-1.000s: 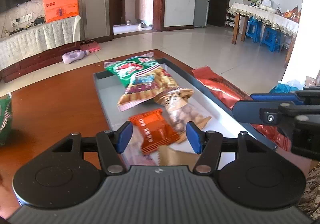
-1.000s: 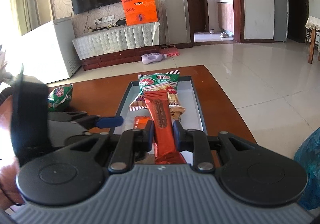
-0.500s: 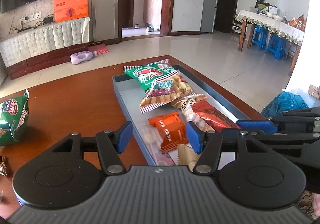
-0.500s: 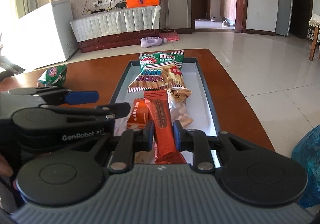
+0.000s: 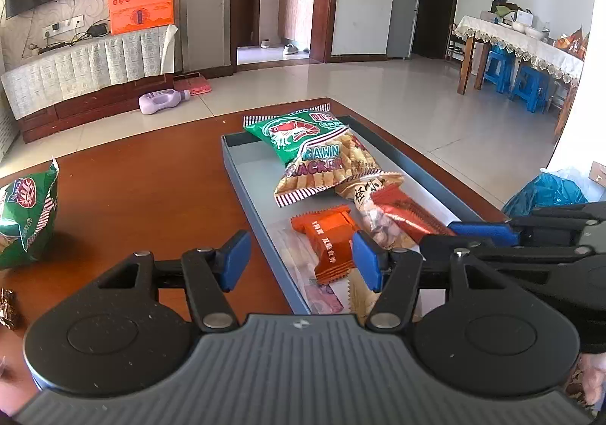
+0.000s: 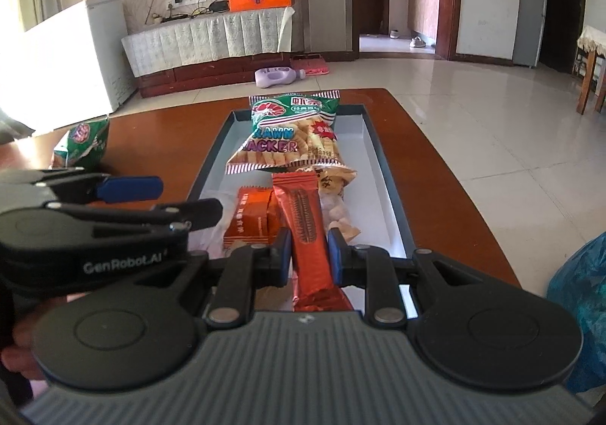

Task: Organize snacks
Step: 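Lower the red chocolate bar into the box and open the right gripper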

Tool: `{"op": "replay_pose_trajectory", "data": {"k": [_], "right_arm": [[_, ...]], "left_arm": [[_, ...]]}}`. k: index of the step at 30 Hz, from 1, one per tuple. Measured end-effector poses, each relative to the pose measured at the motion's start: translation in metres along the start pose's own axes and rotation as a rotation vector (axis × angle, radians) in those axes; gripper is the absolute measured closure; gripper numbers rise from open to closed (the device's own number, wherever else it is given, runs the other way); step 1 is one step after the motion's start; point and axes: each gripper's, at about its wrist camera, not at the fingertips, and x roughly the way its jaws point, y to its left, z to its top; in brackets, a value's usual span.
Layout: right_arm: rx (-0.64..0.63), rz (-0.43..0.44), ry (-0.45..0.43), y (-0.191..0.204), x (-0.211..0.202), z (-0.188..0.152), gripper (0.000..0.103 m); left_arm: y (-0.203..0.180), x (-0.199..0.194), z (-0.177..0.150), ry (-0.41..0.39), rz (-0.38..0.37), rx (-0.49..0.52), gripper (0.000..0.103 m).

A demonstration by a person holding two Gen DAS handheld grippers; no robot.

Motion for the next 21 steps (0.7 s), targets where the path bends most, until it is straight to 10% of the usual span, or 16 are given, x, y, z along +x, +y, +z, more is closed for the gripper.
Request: {"op": "replay_pose_trajectory", "data": {"k": [21], "right_arm": [[-0.027,-0.040,0.021,0.005,-0.003,-0.006,0.078]], "left_arm": [[-0.005,-0.015,-0.005,-0.009,0.002,-0.005,0.038]]}}
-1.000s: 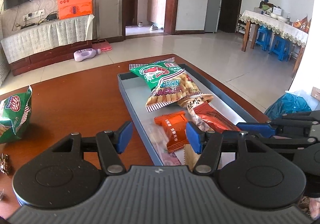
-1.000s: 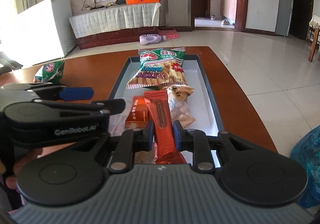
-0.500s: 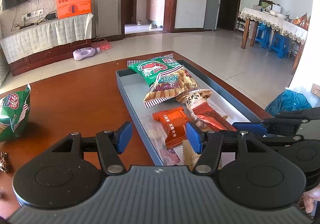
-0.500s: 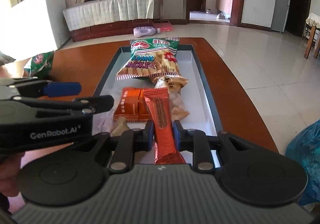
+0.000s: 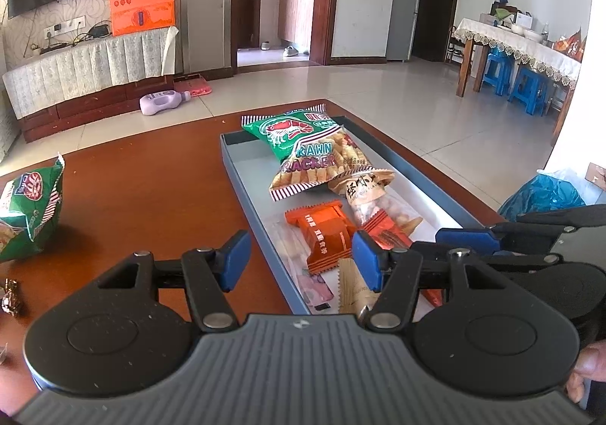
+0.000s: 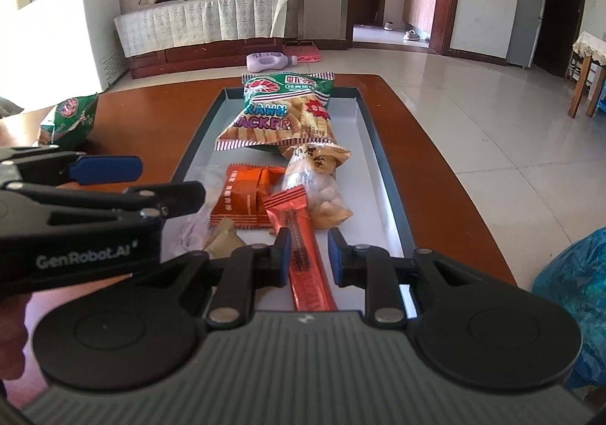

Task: Organize snacks
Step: 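Lower the red chocolate bar into the box and open the right gripper, then move both open grippers back toward the candies on the table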

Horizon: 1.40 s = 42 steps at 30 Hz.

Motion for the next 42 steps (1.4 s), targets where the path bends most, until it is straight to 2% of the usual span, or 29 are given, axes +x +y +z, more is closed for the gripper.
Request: {"op": "replay_pose_trajectory", "data": {"k": [4,7,23,33,42], "right_arm": [[0.026,0.005,-0.020,0.002,-0.009,0.000,0.078],[0.039,0.003,-0.035,0.005,-0.016,0.000,0.073],[0.055,0.061,-0.095,0.045,-0.030,0.010,0.073],[0.014,0.157,-0.102,0.092,-0.025,0.020,0.073],[-0.065,0.288,-0.082,0.147,-0.013,0.023,0.073]], "left_arm": [[0.002,-0.010,-0.002,-0.011,0.010,-0.002,0.038],[0.006,-0.019,-0.004,-0.018,0.022,-0.002,0.038],[0.040,-0.064,-0.022,-0.030,0.097,-0.052,0.033],[0.086,-0.096,-0.043,-0.041,0.206,-0.079,0.033],[0.133,-0.122,-0.074,-0.034,0.340,-0.199,0.034]]}}
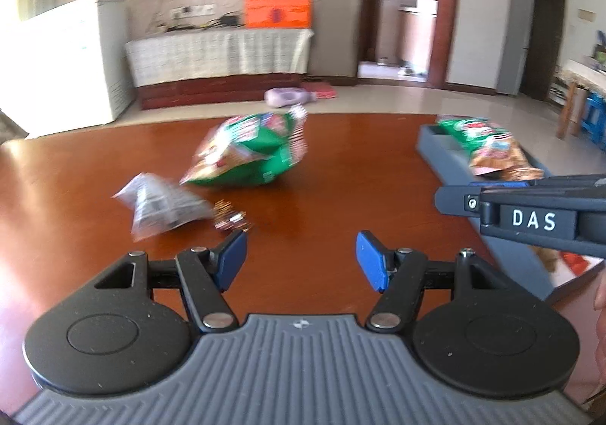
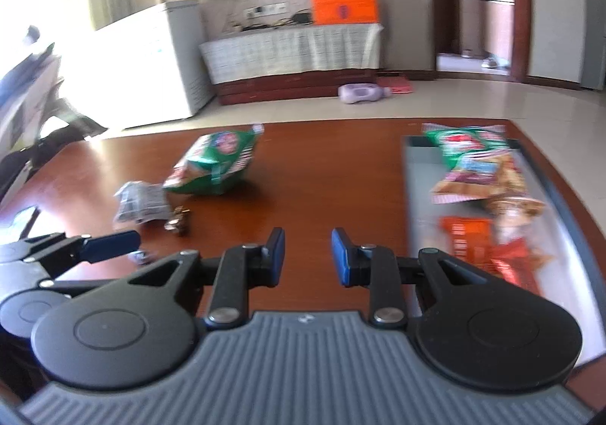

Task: Organize snacks
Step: 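Move both open grippers back toward the candies on the table, then close left gripper on clear-wrapped round candy while right gripper closes on gold-wrapped chocolate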

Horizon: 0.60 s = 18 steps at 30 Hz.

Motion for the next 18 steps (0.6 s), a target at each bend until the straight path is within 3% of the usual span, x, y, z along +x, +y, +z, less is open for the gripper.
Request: {"op": "replay_pose_trajectory", "data": {"k": [6,14,18], "right_arm": [[-0.066,0.089,0.018,0.027,0.020,0.001,0.073],[-0.173,0.161,0.048,0.049,0.048,0.003,0.073],[-0.156,0.172,0.050,0.050,0.060,0.005,0.073]], "left_arm": [[0.033,0.010,-0.014,0.036,0.052,-0.037,0.034],[0.077,0.035,-0.008,0.077,-0.012,-0.004,0.034],[0.080,0.045,-0.011,0.099,-0.030,-0.001,0.042]]}}
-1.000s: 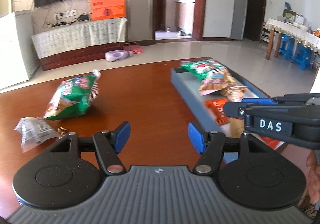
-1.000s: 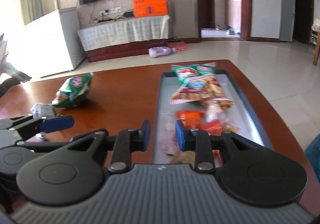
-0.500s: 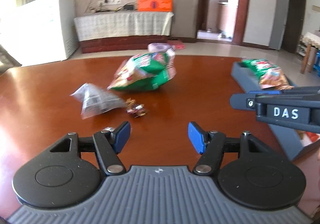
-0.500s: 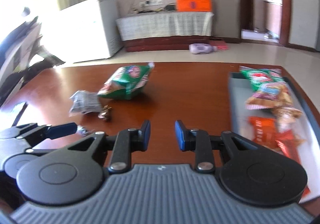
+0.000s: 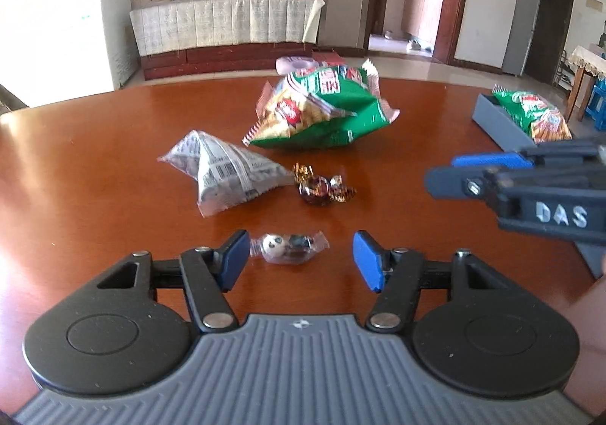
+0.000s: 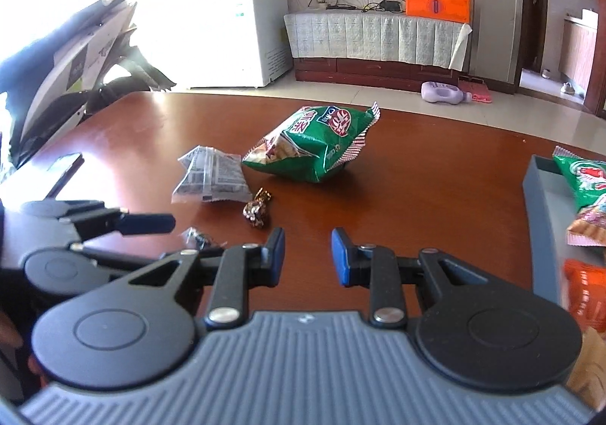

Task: Organize snacks
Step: 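Close left gripper on clear-wrapped round candy while right gripper closes on gold-wrapped chocolate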

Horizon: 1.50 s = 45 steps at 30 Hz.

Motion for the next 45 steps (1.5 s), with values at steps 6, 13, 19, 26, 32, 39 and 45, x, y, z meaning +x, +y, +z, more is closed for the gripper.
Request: {"op": "replay_pose_trajectory", "data": {"k": [6,13,19,26,32,39,45], "right_arm": [[-0.025,0.023,0.020,0.006,0.022,0.002,0.073],[-0.066,0.052,0.038,0.019,0.042,0.004,0.073],[-0.053,-0.014,0.022,0.017,0.047,0.008,0.044],[-0.072,0.056,0.030,0.023,0.056,0.013,0.044],[-0.112,0.063,0.070,0.032,0.072,0.015,0.047],[-0.120,0.041,0.084,0.033,0.077,0.019,0.077],[-0.133,0.020,0.098,0.033,0.067,0.018,0.078]], "left_arm": [[-0.006,0.007,-0.004,0.015,-0.021,0.021,0.051],[-0.003,0.010,0.001,0.017,-0.020,0.010,0.047],[-0.004,0.018,0.000,0.021,-0.012,0.050,0.036],[0.000,0.022,0.004,0.019,-0.039,0.046,0.037],[0.002,0.024,0.005,0.014,-0.054,0.039,0.046],[-0.005,0.026,0.005,0.005,-0.063,0.055,0.059],[-0.007,0.027,0.007,0.008,-0.071,0.052,0.068]]}}
